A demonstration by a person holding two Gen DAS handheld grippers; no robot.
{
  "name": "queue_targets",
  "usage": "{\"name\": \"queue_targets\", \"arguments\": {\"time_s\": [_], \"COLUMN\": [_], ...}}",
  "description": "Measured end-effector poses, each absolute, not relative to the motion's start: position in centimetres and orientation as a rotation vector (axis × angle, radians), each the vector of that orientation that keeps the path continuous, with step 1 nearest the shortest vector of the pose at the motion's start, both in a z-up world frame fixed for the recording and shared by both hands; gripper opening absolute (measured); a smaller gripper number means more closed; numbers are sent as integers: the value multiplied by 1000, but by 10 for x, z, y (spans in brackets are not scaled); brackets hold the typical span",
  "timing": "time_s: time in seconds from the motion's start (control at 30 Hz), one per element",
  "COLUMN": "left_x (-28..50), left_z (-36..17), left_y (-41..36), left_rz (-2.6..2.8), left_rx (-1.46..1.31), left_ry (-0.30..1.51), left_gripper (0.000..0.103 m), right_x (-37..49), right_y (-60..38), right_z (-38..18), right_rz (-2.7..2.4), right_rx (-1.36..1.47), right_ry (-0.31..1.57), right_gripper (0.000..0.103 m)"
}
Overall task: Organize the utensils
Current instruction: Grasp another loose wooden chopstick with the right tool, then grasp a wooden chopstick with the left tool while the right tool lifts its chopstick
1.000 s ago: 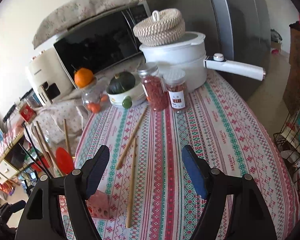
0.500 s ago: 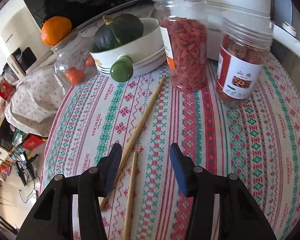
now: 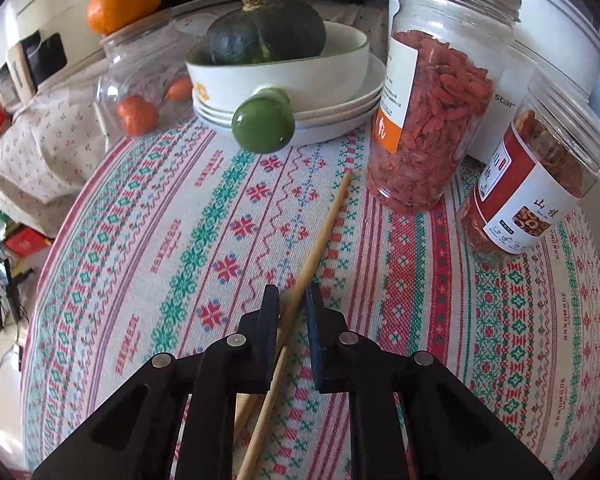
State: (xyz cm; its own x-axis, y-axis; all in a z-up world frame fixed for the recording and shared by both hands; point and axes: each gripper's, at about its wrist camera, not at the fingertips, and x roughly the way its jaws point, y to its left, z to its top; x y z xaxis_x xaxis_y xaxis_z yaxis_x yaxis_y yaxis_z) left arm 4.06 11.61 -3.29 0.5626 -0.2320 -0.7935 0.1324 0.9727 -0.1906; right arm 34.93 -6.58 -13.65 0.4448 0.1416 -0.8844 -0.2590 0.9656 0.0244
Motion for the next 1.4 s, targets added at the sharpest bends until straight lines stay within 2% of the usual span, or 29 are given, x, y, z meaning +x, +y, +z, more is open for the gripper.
{"name": "queue_targets", "arguments": {"time_s": [0.13,0.27,0.5,0.7,0.87,1.1,1.17,1.23,1.4], "left_x": [39,39,33,37,47,94,109,125,161], "left_z": [-32,-35,-35,-34,-42,-74,-86,-97,-121], "left_y": [109,97,59,14,-37,-97,-114,-128,-158], "left_rz": [-222,-244,-328,-397,-432,-397,-381,-357,-381], "left_rx": [-100,-87,-40,-6,62,65,80,99,72], "left_ry": [941,948,938,950,977,1114,1141,1169,1245], "left_gripper": [103,103,103,103,103,103,97,80,57], "right_x": [334,314,268,201,154,132,132,135,139], "right_y": [-83,-106,-150,-226,-276,-317,-321,-321,-324], "right_z": [-134,-121,-68,-25,-20,-27,-28,-28,-28], "right_rz": [267,268,235,158,85,39,46,62,78], "right_rx": [-66,34,100,177,220,297,317,319,312], "right_ry": [1156,1177,1145,1144,1161,1159,1155,1155,1151], "right_gripper": [7,7,7,7,7,7,7,7,7]}}
